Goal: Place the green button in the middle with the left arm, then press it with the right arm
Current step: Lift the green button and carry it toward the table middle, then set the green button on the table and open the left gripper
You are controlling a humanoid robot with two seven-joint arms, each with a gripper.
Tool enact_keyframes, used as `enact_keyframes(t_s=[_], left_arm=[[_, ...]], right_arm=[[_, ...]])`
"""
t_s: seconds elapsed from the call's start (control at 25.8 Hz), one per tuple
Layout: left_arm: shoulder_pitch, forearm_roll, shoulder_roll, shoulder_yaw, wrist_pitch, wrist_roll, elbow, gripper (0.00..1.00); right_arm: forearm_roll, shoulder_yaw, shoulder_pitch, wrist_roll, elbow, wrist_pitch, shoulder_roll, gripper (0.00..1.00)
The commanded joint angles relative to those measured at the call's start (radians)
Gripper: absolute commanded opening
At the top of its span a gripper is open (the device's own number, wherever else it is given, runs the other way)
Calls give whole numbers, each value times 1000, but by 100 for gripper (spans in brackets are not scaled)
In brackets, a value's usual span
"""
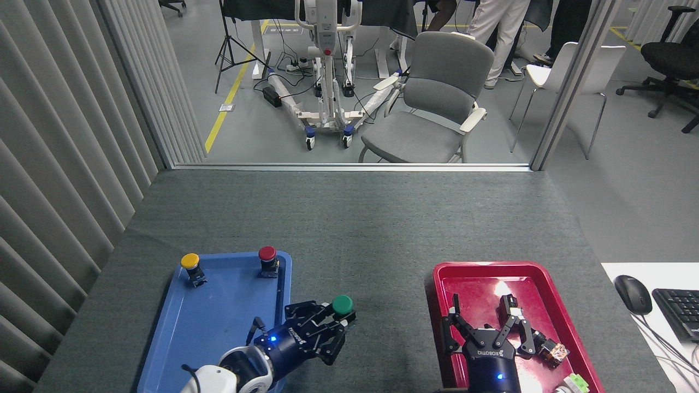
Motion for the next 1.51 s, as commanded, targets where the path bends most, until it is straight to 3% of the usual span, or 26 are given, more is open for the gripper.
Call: enact_keyframes(t_s=[0.0, 0.19, 0.5, 0.58, 0.7, 0.74, 0.85, 0.89, 1.12, 1.28, 1.47], left_arm=[[-30, -65, -78, -9, 94, -75, 61, 0], [-93, -62, -107, -10, 148, -83, 164, 0], [-89, -47, -104, -14, 142, -81, 181, 2], [-77, -47, -108, -17, 142, -80, 187, 22], [-60, -49, -113, -19, 143, -77, 188, 23], [-60, -49, -111, -19, 143, -75, 188, 29], [-58, -41, -113, -8, 154, -45, 187, 94], [-57, -41, -111, -6, 150, -28, 179, 99], [-44, -41, -110, -6, 140, 9, 171, 99], [0, -41, -91, -2, 153, 9, 89, 99], [91, -18, -78, 135, 153, 14, 9, 99]], right_arm=[[-1, 1, -9, 8, -1, -4, 0, 96], [-1, 4, -11, 16, 1, -5, 2, 96], [2, 7, -14, 85, -2, -2, 11, 96], [2, 9, -32, 89, -2, 1, 12, 96], [-1, 9, -37, 89, -1, 7, 11, 96], [-3, 9, -37, 89, -1, 8, 11, 96], [-3, 9, -37, 89, -1, 4, 11, 96], [-3, 10, -37, 89, -1, 2, 12, 96], [-3, 12, -37, 100, -2, 2, 14, 96], [-3, 15, -35, 151, -16, -5, 14, 99], [-3, 23, -37, 175, -19, -38, 12, 99]])
